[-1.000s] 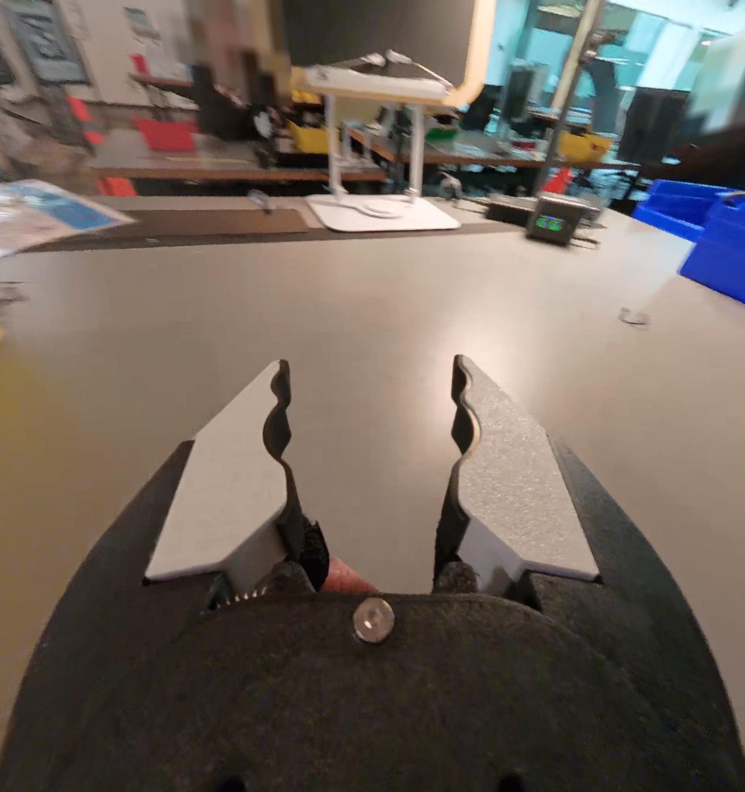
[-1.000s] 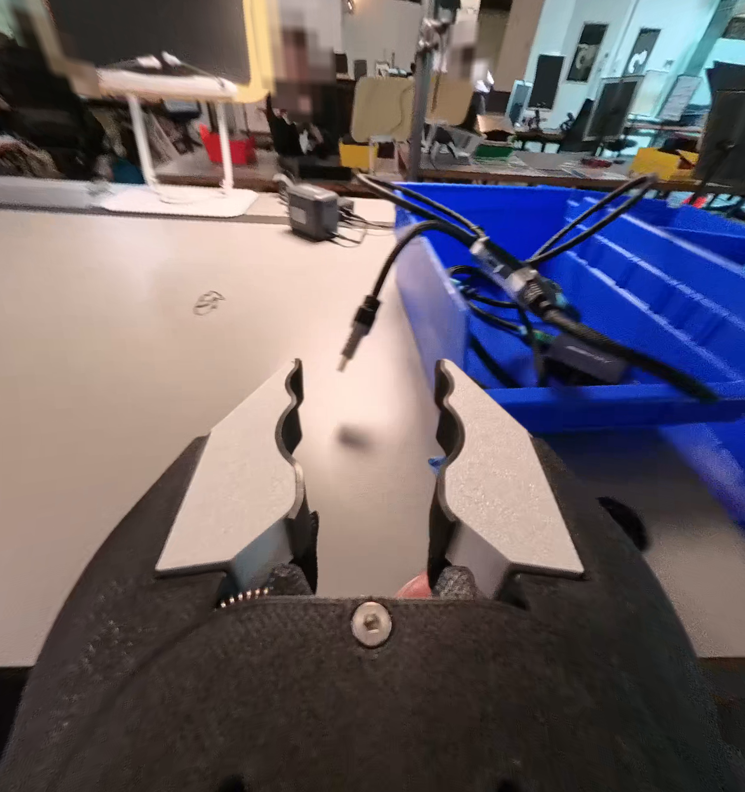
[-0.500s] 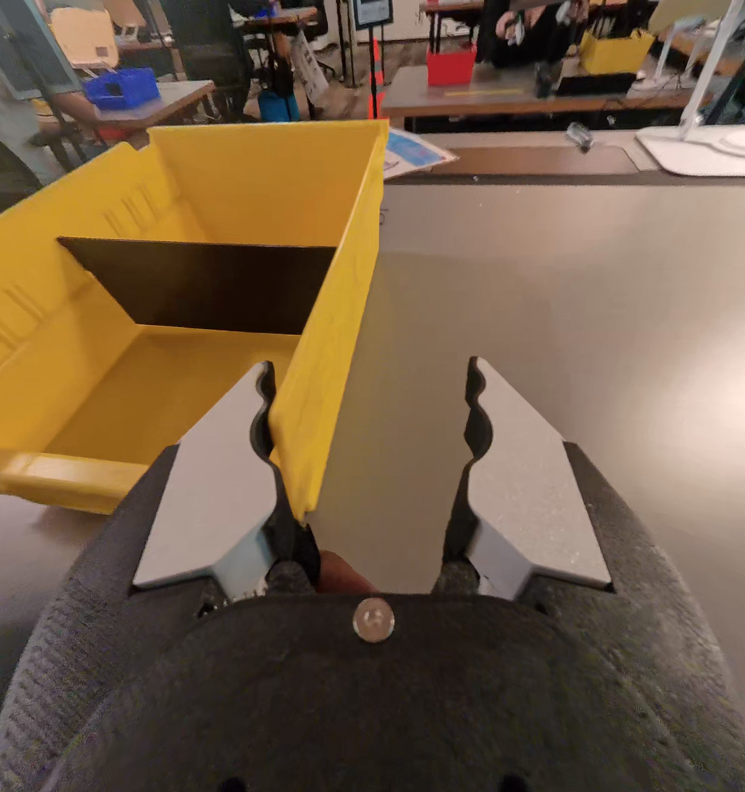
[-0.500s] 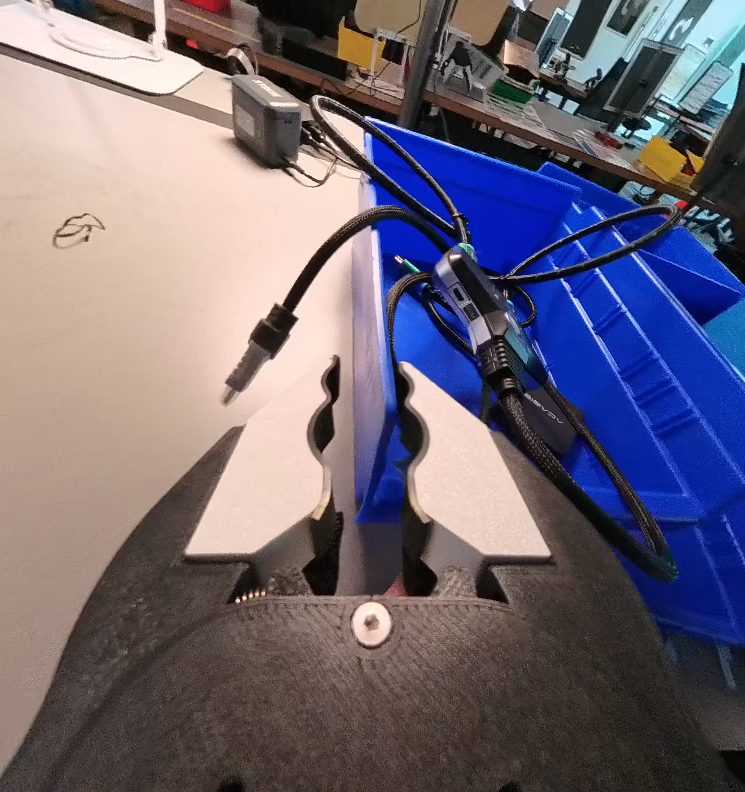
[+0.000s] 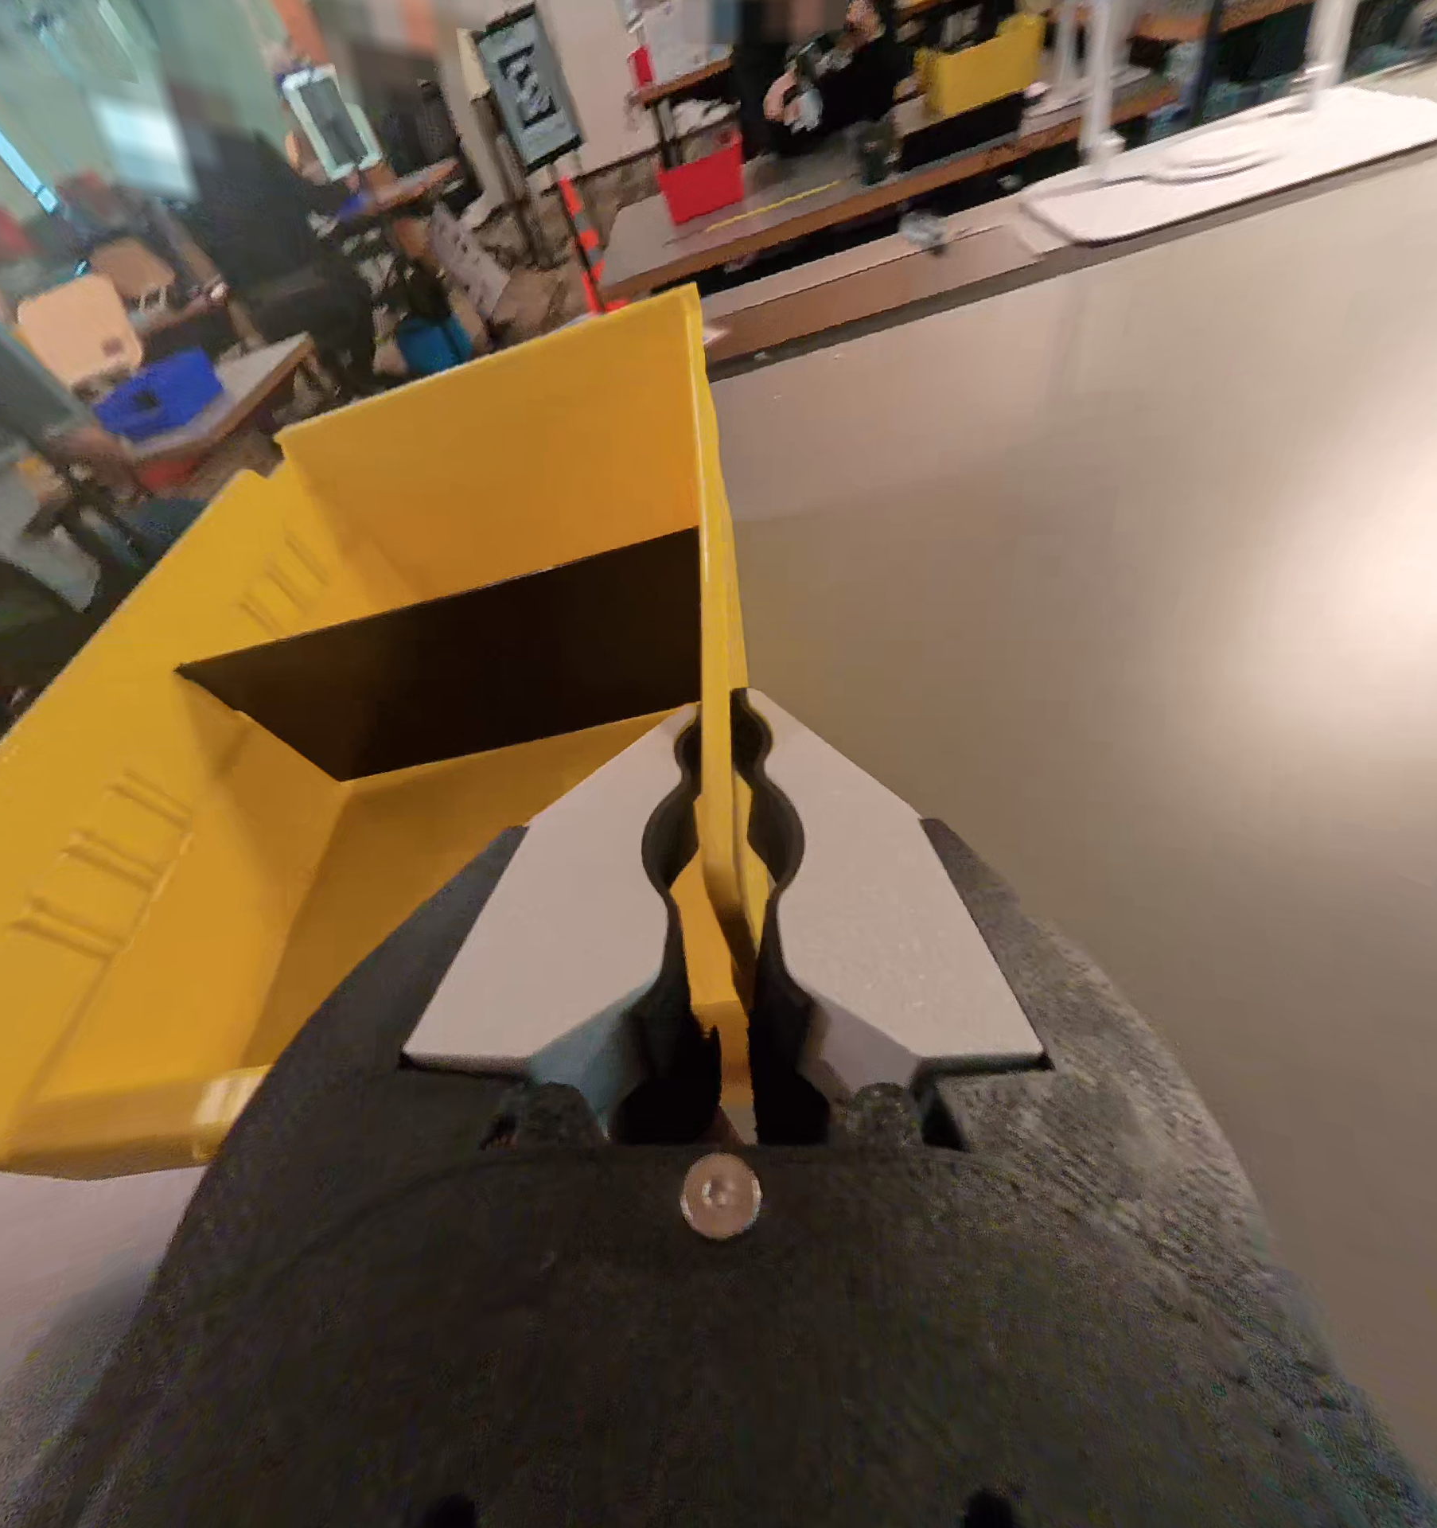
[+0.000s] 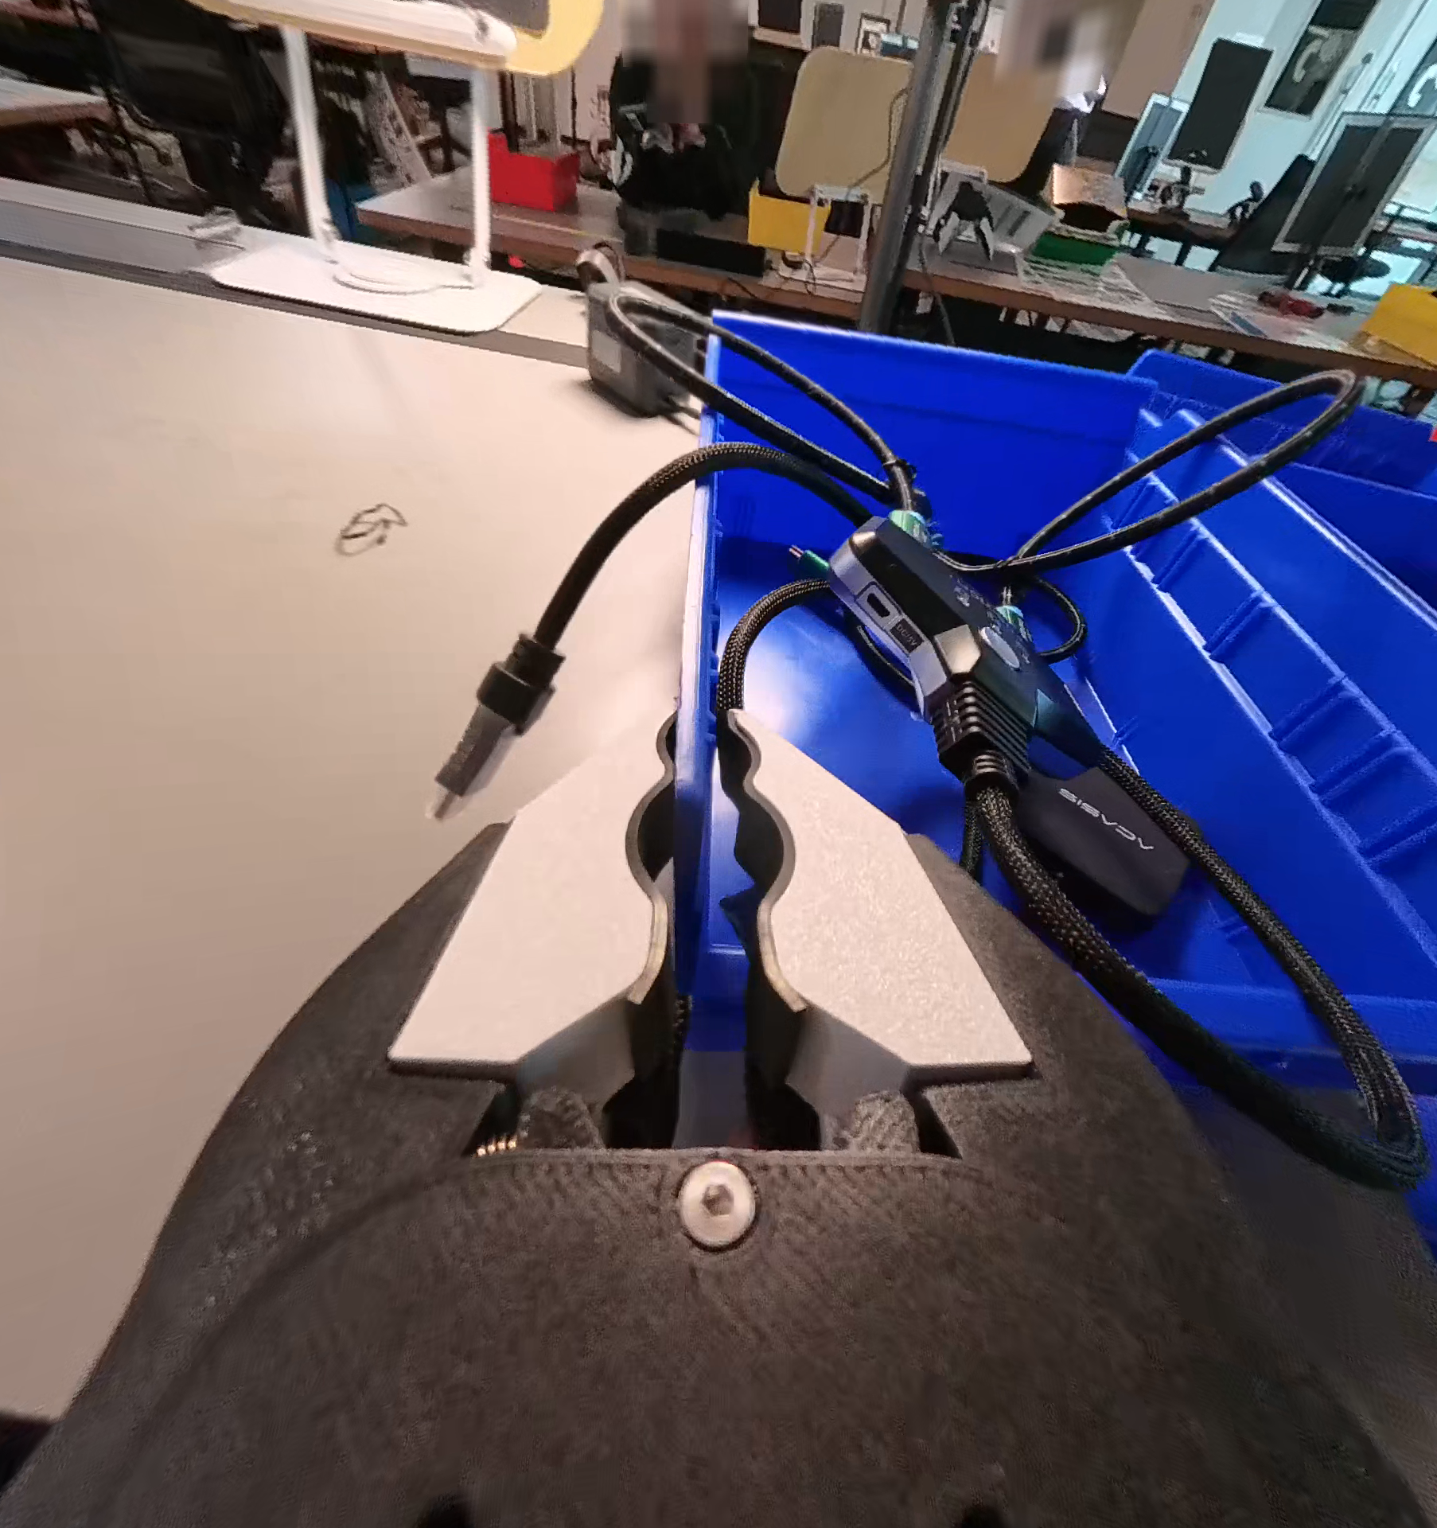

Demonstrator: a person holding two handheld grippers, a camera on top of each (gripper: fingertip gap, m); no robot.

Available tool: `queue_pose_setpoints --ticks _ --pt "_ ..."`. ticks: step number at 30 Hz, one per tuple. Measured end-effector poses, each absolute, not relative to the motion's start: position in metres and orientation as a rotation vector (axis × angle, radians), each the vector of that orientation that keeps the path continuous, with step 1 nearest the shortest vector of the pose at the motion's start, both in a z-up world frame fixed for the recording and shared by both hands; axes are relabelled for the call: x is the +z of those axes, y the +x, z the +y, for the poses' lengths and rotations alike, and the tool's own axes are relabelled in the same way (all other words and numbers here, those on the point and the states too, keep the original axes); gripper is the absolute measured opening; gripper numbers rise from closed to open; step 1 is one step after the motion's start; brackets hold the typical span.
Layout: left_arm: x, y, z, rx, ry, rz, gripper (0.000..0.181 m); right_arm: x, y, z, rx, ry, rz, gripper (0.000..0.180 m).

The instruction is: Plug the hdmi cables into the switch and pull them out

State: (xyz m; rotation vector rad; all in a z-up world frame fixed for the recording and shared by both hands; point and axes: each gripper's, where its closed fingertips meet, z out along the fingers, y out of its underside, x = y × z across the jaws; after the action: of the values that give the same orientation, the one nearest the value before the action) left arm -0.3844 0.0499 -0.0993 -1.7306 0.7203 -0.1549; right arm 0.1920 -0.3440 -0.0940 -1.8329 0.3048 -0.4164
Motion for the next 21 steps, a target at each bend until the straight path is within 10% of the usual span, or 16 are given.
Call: queue_pose_setpoints --ticks 21 --pt "-0.1 -0.326 -0.22 -1.101 -1.028 1.745 0.003 -0.056 0.111 -0.28 -0.131 -1.717 -0.036 0.001"
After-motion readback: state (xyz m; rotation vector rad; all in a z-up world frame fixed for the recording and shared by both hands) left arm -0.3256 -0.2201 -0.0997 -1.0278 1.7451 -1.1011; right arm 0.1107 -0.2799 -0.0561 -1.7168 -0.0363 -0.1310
